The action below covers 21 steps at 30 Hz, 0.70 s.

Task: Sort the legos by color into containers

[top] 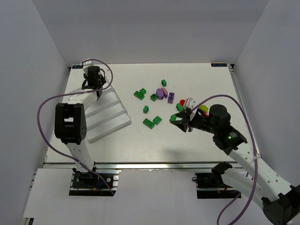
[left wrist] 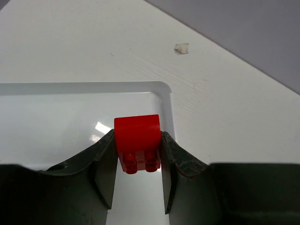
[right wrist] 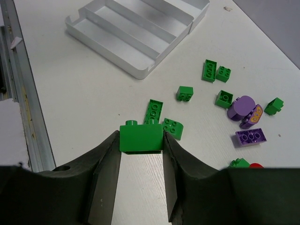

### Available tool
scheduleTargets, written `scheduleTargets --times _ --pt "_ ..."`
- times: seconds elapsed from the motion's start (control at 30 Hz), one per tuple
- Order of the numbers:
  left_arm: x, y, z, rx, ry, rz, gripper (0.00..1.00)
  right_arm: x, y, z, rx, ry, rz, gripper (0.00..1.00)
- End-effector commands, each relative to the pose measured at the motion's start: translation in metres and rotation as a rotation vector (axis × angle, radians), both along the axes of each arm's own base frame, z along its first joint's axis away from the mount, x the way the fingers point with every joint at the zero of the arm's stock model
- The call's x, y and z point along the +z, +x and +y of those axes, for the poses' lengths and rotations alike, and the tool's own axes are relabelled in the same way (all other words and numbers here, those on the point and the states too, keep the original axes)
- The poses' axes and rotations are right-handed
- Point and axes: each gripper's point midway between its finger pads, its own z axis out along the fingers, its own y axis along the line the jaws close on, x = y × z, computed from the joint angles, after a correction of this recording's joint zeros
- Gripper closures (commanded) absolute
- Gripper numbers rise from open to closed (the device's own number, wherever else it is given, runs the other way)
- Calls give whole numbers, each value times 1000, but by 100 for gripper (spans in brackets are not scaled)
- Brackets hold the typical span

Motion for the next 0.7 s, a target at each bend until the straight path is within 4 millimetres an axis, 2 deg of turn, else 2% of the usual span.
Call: scheduleTargets --times 0.0,0.03,0.2,0.33,0.4,0.47,0.5,0.53,0.57,0.67 --pt "16 12 11 54 -3 -52 72 7 2 3 0 23 -25 100" --pt "9 14 12 55 0 -38 70 7 2 4 1 22 -24 100" --pt "-2 21 10 48 -2 -6 60 7 1 4 7 23 -26 100" --pt "-4 25 11 51 12 4 50 8 -1 4 14 26 -30 100" --pt "-6 25 14 57 25 15 49 7 -1 4 14 24 -28 100" --pt "-7 24 17 63 31 22 42 8 -1 4 12 27 -31 100" --pt "-9 24 16 60 33 32 36 9 -2 4 15 26 -33 100" --pt "-8 24 17 59 38 35 24 9 -1 4 14 27 -31 100" --pt "-10 23 16 51 40 45 19 9 -1 4 15 27 -31 100" --pt "-13 20 16 42 47 71 18 10 -2 4 17 28 -35 100"
